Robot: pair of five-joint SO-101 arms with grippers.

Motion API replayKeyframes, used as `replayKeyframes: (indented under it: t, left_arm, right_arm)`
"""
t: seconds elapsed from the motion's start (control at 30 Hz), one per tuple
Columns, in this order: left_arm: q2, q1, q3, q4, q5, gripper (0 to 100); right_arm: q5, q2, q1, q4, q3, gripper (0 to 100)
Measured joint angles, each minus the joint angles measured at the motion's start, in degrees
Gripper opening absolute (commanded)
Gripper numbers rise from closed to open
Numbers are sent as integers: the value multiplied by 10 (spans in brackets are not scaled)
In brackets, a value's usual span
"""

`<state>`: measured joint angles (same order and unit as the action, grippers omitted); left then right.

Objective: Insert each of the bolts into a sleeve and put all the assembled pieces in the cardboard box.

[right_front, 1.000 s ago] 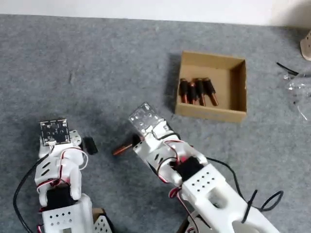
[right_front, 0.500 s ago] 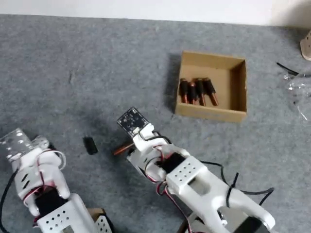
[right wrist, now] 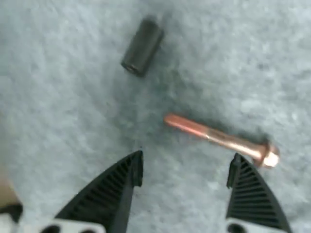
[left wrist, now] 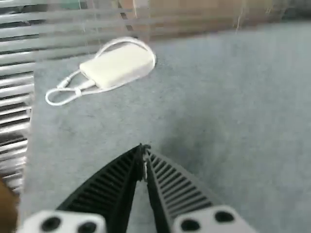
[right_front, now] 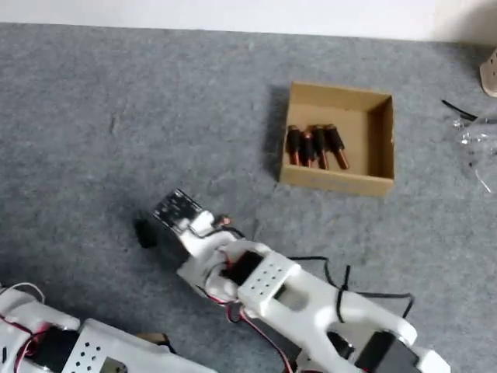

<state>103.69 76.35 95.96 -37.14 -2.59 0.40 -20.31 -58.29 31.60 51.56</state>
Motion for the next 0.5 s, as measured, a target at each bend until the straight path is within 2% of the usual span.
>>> replayKeyframes:
  t: [0.1,0.17,0.27,0.5]
  left_arm:
    - [0,6,1,-73,75,7]
    - [0,6,-3,-105,97,7]
    - [0,6,-4,-139,98,7]
    - [0,6,-4,-142,97,7]
  right_arm:
    - [-10,58,-12,49,-97,252]
    - [-22,104,-19,70,-167,252]
    - [-84,182,-33,84,-265,252]
    - [-219,343,-58,130,-444,252]
